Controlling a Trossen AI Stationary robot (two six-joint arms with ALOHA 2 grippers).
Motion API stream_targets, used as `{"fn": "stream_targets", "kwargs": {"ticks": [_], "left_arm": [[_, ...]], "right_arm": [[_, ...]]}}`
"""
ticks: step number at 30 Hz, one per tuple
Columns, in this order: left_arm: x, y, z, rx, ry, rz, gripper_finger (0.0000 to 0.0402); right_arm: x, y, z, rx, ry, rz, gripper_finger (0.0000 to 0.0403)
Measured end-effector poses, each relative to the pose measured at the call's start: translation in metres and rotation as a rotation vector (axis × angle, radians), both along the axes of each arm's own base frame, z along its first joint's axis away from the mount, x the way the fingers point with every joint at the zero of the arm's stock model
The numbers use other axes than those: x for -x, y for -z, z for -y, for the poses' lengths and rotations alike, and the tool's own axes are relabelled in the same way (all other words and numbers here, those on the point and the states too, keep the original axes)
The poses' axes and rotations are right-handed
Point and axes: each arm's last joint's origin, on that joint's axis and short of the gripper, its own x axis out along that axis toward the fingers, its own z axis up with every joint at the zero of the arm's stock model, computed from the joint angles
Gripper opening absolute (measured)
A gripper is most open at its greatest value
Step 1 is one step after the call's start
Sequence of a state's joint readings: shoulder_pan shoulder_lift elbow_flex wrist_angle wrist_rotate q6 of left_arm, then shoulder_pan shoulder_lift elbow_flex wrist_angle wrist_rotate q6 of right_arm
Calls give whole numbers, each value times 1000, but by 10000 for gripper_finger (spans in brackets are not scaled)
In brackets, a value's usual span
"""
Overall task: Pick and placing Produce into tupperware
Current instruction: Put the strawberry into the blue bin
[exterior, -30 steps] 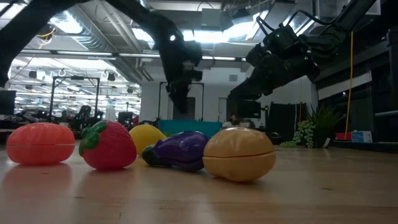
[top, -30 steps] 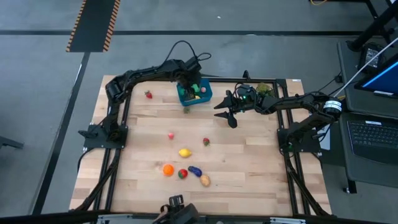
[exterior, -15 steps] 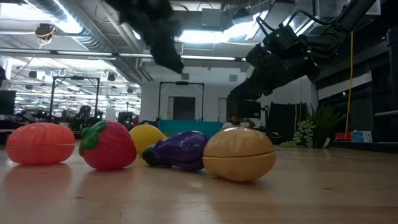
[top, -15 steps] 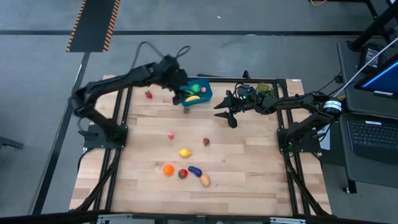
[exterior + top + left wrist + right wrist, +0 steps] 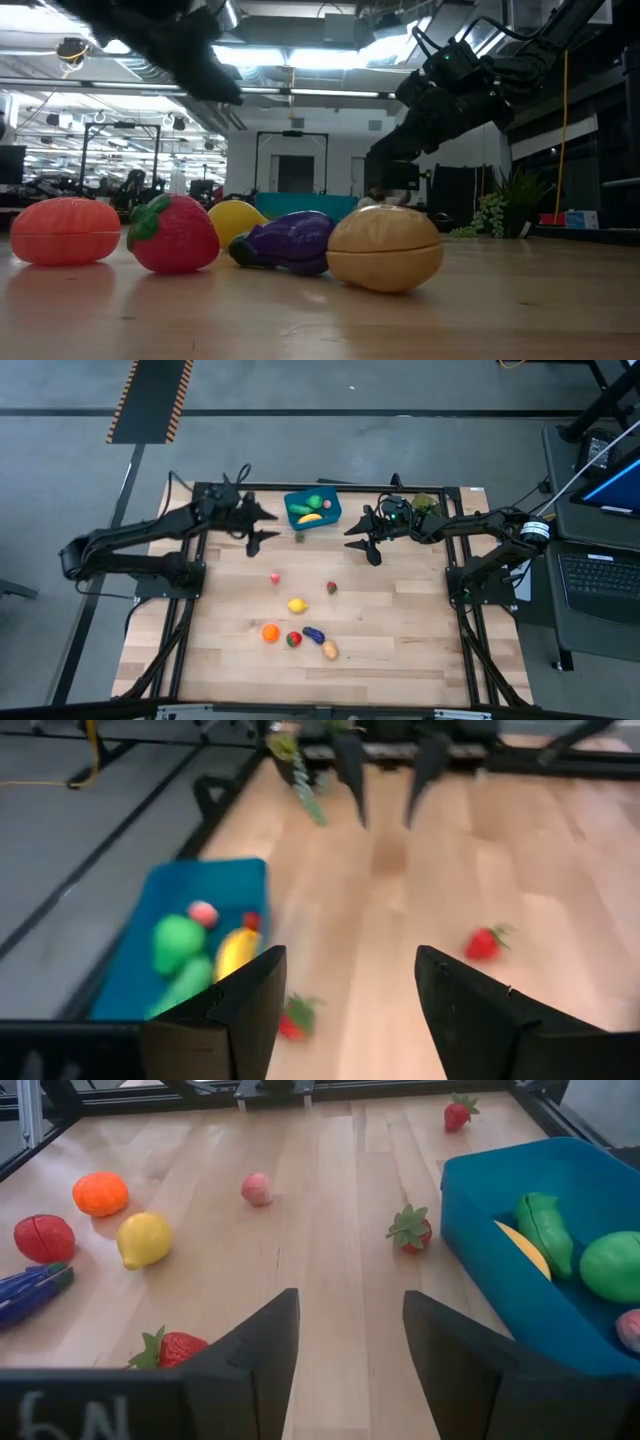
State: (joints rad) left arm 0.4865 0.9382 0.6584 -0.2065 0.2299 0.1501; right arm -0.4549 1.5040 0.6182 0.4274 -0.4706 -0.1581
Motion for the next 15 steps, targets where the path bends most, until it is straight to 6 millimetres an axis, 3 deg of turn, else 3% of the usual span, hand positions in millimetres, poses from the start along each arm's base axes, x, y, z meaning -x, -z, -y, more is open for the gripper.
{"fn": "stream_targets", "kwargs": {"ticks": [7,15], "left_arm": [[20,32,24,98,25,-12,213],[24,52,33,139,45,-59,212]], "right_arm": [[0,0,0,-2,0,-4,183],[0,0,0,0,-1,-3,183]]}}
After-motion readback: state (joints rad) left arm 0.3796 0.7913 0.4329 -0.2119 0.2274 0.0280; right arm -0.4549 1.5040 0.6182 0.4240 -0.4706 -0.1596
